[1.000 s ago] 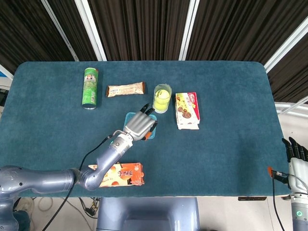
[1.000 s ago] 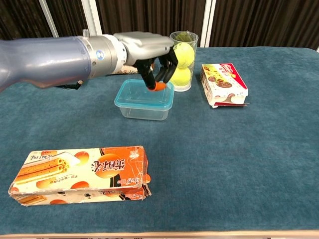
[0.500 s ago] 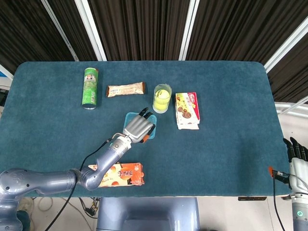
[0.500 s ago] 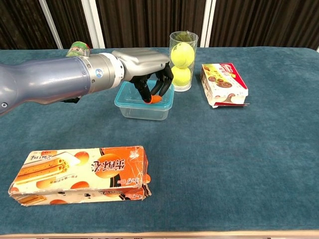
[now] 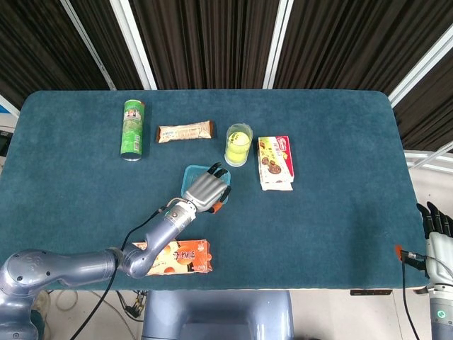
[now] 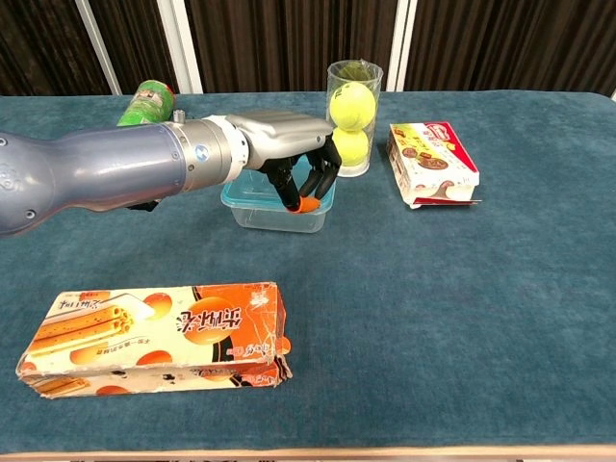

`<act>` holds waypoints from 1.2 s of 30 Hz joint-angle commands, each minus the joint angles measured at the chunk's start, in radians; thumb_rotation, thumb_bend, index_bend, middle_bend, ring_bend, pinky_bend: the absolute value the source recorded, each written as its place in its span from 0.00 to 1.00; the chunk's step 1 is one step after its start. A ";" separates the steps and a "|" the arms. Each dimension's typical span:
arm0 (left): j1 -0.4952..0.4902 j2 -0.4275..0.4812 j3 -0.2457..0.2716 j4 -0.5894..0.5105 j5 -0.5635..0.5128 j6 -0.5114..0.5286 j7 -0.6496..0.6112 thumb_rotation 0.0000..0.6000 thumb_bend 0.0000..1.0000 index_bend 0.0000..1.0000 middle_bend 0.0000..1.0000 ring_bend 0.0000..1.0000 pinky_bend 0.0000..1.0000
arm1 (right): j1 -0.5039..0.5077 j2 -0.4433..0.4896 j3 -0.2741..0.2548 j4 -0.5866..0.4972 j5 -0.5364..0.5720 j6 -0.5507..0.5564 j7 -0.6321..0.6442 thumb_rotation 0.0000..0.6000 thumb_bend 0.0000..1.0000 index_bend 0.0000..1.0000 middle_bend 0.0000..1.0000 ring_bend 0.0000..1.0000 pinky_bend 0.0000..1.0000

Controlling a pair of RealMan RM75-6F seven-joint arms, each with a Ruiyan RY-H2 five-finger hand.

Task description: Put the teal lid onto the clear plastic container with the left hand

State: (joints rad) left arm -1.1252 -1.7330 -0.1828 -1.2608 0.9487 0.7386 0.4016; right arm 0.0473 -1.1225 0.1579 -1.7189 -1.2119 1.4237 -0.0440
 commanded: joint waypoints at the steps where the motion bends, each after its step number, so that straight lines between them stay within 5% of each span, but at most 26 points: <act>1: -0.003 -0.004 -0.006 0.011 -0.008 -0.007 -0.003 1.00 0.44 0.66 0.62 0.11 0.00 | 0.000 0.000 0.000 0.000 0.001 -0.001 0.001 1.00 0.29 0.10 0.00 0.00 0.00; 36: -0.013 -0.048 0.004 0.103 -0.009 -0.040 -0.013 1.00 0.44 0.66 0.62 0.11 0.00 | 0.000 0.002 0.001 -0.001 0.001 -0.003 0.004 1.00 0.29 0.10 0.00 0.00 0.00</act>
State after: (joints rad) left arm -1.1385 -1.7794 -0.1798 -1.1596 0.9378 0.6977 0.3891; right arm 0.0476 -1.1209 0.1590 -1.7197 -1.2106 1.4208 -0.0399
